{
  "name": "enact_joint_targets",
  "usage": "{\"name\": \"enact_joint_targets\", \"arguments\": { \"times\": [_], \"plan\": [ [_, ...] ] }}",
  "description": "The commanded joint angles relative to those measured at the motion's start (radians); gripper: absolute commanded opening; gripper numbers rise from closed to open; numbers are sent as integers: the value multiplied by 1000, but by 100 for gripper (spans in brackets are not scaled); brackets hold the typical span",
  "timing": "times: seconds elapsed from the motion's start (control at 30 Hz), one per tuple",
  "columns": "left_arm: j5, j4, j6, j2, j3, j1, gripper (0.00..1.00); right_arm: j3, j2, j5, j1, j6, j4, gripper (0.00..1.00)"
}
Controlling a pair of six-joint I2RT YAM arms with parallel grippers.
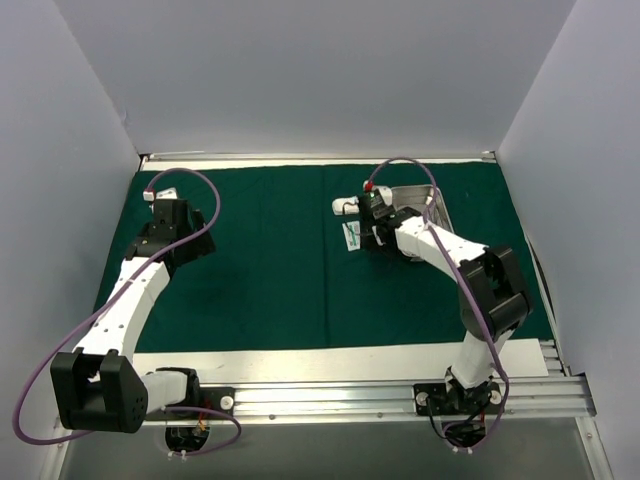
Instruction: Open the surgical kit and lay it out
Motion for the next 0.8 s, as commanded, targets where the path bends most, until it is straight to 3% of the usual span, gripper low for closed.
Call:
{"name": "enact_joint_targets", "arguments": {
  "times": [0.0,0.27,0.77],
  "plan": [
    [-2,38,6,-18,9,-4,94,-84,-94,9,53,70,-24,0],
    [-2,38,8,-26,8,-3,94,-225,-113,-17,96,107,2,0],
    [-4,37,8,-21,6,-5,94,-239,-47,-17,119,82,12,1]
  ]
}}
